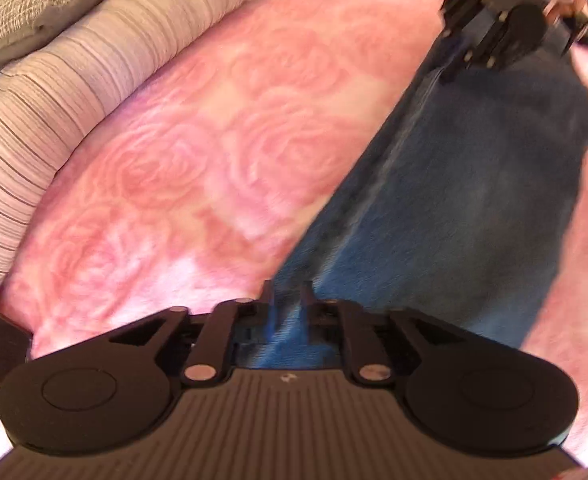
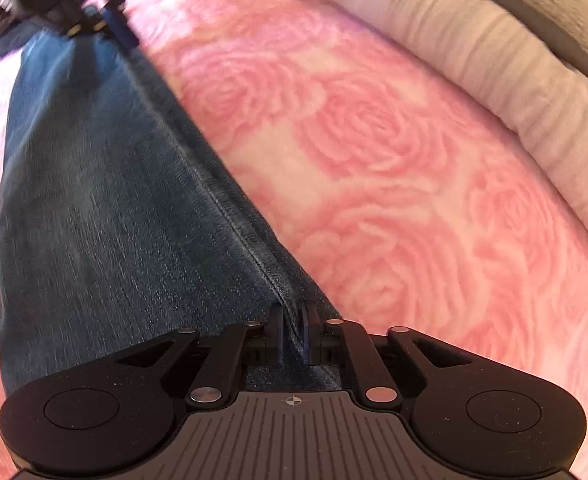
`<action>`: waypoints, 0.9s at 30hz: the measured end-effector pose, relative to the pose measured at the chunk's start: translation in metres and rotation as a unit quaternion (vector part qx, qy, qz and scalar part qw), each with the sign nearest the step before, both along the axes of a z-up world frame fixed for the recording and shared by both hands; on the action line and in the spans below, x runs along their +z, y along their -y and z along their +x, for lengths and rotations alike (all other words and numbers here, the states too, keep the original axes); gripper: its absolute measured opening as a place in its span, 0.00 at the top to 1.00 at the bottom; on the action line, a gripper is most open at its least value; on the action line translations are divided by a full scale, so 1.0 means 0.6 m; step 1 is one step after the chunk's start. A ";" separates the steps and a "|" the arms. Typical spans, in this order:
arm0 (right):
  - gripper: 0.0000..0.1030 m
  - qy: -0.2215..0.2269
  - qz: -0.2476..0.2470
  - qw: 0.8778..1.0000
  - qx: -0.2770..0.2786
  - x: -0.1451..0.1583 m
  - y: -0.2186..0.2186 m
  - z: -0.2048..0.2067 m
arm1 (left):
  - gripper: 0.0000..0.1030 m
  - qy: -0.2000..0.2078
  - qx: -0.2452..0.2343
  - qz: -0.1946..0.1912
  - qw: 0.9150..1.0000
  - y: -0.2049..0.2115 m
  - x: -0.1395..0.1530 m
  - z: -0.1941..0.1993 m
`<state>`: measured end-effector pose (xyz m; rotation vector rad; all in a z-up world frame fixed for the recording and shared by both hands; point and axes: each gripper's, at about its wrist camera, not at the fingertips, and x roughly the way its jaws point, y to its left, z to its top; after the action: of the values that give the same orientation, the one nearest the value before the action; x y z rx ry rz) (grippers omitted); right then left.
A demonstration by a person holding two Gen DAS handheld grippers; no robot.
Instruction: Fold clothes
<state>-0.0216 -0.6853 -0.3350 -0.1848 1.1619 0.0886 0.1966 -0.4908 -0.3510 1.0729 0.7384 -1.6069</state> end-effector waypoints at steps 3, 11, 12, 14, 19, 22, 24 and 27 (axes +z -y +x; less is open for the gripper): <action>0.70 0.013 -0.017 1.000 -0.013 0.012 -0.017 -0.012 | 0.80 0.030 -0.020 0.023 0.999 -0.002 -0.026 -0.010; 0.71 0.012 -0.020 1.000 0.013 -0.002 -0.042 0.022 | 0.95 0.082 -0.045 0.012 0.996 0.008 -0.046 -0.027; 0.71 0.016 -0.022 1.000 0.007 -0.003 -0.035 0.034 | 0.95 0.085 -0.044 0.008 0.995 0.009 -0.048 -0.027; 0.71 0.019 -0.024 1.000 -0.003 -0.007 -0.023 0.055 | 0.94 0.081 -0.032 0.003 0.996 0.010 -0.054 -0.024; 0.70 0.040 -0.024 0.998 -0.048 0.012 -0.025 0.026 | 0.86 0.064 0.014 -0.006 0.998 -0.001 -0.032 -0.007; 0.70 0.060 -0.014 0.992 -0.112 0.045 -0.041 -0.024 | 0.85 0.066 0.044 -0.025 0.997 -0.011 0.000 -0.004; 0.70 0.070 0.014 0.984 -0.164 0.062 -0.055 -0.069 | 0.87 0.067 0.050 -0.041 0.996 -0.018 0.022 -0.020; 0.70 0.063 0.031 0.972 -0.225 0.057 -0.081 -0.146 | 0.85 0.040 0.011 -0.054 0.998 -0.024 0.041 -0.085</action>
<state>-0.1093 -0.6366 -0.3010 0.1297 1.0484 -0.2826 0.1456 -0.4762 -0.3261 1.0417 0.6022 -1.5585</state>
